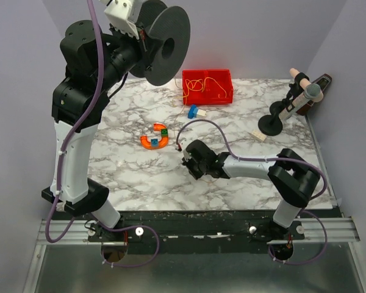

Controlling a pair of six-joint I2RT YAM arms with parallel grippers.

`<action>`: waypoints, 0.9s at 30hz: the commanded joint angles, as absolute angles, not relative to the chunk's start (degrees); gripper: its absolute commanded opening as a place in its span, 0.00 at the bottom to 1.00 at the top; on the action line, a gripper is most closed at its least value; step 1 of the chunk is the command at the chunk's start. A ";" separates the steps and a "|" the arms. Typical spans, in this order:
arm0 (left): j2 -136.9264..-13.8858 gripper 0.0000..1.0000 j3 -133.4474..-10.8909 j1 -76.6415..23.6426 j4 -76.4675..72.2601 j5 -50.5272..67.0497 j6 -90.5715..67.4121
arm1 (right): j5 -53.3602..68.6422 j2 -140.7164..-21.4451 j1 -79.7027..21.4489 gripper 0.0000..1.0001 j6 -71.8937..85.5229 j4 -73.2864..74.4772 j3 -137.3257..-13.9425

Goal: Wrap the cables

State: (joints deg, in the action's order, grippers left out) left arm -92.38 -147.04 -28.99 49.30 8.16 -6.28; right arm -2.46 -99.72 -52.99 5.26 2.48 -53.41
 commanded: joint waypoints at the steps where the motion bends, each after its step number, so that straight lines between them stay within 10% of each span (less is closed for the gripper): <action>1: -92.81 0.00 -145.20 -25.32 40.36 2.82 -13.53 | 2.98 -94.93 -57.29 0.01 -6.04 11.22 -59.66; 15: -95.45 0.00 -121.84 -24.17 25.05 -3.60 -4.84 | 18.10 -83.86 -74.71 0.01 -16.70 32.87 -88.85; 27: -91.85 0.00 -102.23 -26.98 26.10 6.67 -0.26 | 1.33 -77.08 -73.22 0.01 -22.06 35.86 -103.09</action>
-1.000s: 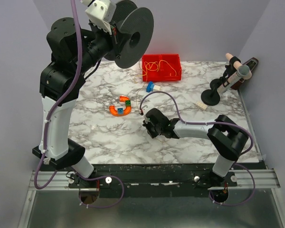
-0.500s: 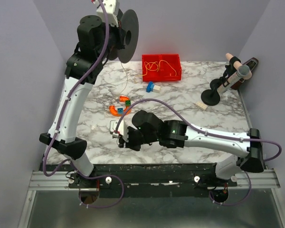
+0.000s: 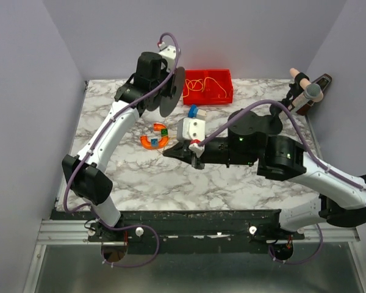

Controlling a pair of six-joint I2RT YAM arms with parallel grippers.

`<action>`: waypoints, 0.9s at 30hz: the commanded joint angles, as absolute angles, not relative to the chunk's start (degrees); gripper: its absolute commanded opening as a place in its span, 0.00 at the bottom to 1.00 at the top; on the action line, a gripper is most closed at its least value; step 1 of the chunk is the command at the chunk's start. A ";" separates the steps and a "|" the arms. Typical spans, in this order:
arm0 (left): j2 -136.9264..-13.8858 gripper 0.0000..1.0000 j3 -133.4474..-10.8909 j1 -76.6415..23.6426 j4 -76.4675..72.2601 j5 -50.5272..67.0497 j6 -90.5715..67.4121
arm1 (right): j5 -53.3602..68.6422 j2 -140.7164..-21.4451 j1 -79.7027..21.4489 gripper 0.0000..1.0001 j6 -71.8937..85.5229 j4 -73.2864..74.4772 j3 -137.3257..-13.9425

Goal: Wrap the cables

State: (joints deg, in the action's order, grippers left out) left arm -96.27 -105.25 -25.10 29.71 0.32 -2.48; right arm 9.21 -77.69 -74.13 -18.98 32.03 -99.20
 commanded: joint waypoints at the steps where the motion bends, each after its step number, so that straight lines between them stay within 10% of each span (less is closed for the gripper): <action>1: -91.50 0.00 -101.26 -27.16 26.28 7.55 -0.26 | 1.14 -76.99 -73.13 0.01 -22.41 36.03 -103.53; 13: -90.97 0.00 -107.57 -26.81 28.21 21.77 -3.08 | 12.66 -80.77 -72.95 0.01 -19.78 33.05 -92.47; 18: -87.02 0.00 -105.92 -25.93 34.35 37.51 9.56 | 15.11 -78.32 -72.95 0.71 -21.62 31.03 -86.15; 27: -82.97 0.00 -104.24 -23.99 52.19 50.97 30.57 | 16.96 -60.48 -69.18 0.93 -20.65 25.49 -73.92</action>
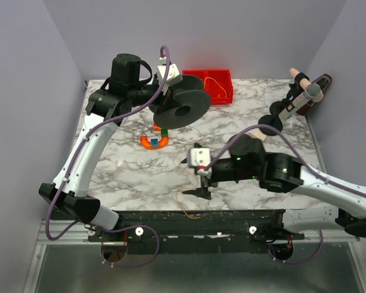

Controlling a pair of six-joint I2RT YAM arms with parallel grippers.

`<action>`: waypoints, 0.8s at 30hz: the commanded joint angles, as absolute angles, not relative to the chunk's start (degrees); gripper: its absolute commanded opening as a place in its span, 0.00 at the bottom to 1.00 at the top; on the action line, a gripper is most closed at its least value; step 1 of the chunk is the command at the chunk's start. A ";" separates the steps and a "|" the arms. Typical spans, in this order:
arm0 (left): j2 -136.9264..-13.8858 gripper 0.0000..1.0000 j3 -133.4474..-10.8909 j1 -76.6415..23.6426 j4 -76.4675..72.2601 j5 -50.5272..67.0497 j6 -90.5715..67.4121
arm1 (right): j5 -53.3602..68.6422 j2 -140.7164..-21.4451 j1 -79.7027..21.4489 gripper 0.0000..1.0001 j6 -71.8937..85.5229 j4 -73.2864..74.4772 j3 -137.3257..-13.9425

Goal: Wrap the cables

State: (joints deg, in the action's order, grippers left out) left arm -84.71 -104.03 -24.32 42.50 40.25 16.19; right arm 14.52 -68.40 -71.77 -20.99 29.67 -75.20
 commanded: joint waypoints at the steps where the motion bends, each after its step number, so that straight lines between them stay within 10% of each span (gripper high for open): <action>1: -82.79 0.00 -104.50 -23.99 53.77 51.59 31.98 | 16.44 -58.82 -68.39 0.93 -20.65 26.01 -73.66; 12: -79.98 0.00 -109.69 -27.15 71.36 48.61 47.37 | 36.79 -65.45 -47.21 0.91 -21.17 42.06 -92.07; 24: -78.05 0.00 -109.60 -29.44 72.86 45.61 48.26 | 44.03 -81.39 -46.32 0.84 -24.08 55.46 -109.43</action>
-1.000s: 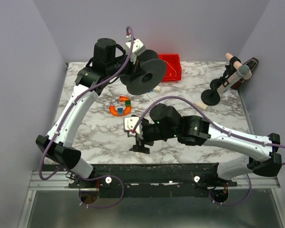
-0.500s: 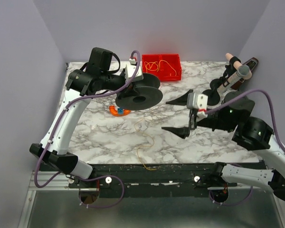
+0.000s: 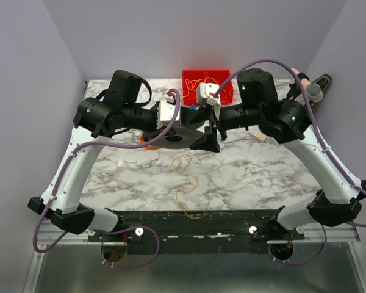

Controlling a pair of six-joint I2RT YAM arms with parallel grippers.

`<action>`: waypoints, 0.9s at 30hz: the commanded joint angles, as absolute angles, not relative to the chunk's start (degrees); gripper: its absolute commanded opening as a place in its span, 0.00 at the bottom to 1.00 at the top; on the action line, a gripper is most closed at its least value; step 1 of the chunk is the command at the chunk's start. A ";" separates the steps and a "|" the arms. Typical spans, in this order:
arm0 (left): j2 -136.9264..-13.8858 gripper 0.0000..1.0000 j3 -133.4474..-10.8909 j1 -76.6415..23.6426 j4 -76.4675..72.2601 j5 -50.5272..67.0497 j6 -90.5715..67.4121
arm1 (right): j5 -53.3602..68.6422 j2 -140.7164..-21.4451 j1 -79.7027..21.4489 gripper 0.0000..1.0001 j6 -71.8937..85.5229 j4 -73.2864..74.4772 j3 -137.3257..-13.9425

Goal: Wrap the cables

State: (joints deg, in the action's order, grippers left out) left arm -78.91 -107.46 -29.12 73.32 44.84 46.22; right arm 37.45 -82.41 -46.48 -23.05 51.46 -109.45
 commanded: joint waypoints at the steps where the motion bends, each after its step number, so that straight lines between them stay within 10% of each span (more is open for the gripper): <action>1: -78.05 0.00 -109.77 -29.62 72.95 45.79 48.16 | 43.86 -81.30 -46.32 0.81 -23.73 54.85 -108.64; 27: -77.17 0.00 -106.26 -30.67 61.26 39.46 26.98 | 26.72 -76.91 -46.32 0.87 -17.93 42.89 -101.33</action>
State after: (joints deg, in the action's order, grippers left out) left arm -78.81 -106.96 -30.50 67.72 41.47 33.71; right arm 30.50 -80.60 -46.41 -20.03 47.88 -101.41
